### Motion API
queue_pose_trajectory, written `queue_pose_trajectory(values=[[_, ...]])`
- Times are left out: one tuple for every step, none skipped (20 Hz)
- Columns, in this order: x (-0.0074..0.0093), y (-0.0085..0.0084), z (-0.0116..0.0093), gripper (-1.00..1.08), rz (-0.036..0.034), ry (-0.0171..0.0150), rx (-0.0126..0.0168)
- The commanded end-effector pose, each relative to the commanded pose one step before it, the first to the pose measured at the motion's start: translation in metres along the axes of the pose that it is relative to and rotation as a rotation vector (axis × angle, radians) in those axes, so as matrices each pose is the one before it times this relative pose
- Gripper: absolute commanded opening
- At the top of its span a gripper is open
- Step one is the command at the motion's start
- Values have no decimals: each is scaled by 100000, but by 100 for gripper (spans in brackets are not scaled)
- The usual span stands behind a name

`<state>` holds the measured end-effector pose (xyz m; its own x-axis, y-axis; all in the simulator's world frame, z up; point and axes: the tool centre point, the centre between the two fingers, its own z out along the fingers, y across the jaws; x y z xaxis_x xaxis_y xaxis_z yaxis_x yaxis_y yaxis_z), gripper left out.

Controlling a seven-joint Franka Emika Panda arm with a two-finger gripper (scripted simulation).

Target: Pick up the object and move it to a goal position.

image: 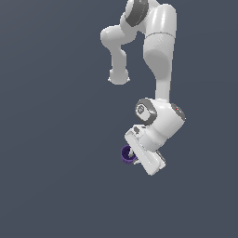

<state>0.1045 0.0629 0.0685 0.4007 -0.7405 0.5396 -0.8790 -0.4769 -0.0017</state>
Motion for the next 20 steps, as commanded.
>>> queue_pose_trajectory(values=[[12, -6, -34, -100, 10, 5, 13], [11, -12, -104, -100, 0, 0, 0], [19, -21, -173, -100, 0, 0, 0], [27, -29, -243, -100, 0, 0, 0], [35, -38, -314, -100, 0, 0, 0], [43, -47, -387, -100, 0, 0, 0], [44, -56, -438, -100, -2, -69, -5], [60, -66, -538, -100, 0, 0, 0], [69, -75, -614, -100, 0, 0, 0], [74, -83, -663, -100, 3, -69, -7], [85, -94, -756, -100, 0, 0, 0], [93, -102, -821, -100, 0, 0, 0], [100, -109, -857, -100, 5, -68, -9], [107, -119, -941, -100, 0, 0, 0], [113, -127, -995, -100, 0, 0, 0], [124, -132, -1019, -100, 9, -68, -11], [126, -142, -1095, -100, 0, 0, 0], [131, -150, -1140, -100, 0, 0, 0], [146, -150, -1138, -100, 16, -66, -14], [136, -158, -1175, -100, 0, 0, 0]])
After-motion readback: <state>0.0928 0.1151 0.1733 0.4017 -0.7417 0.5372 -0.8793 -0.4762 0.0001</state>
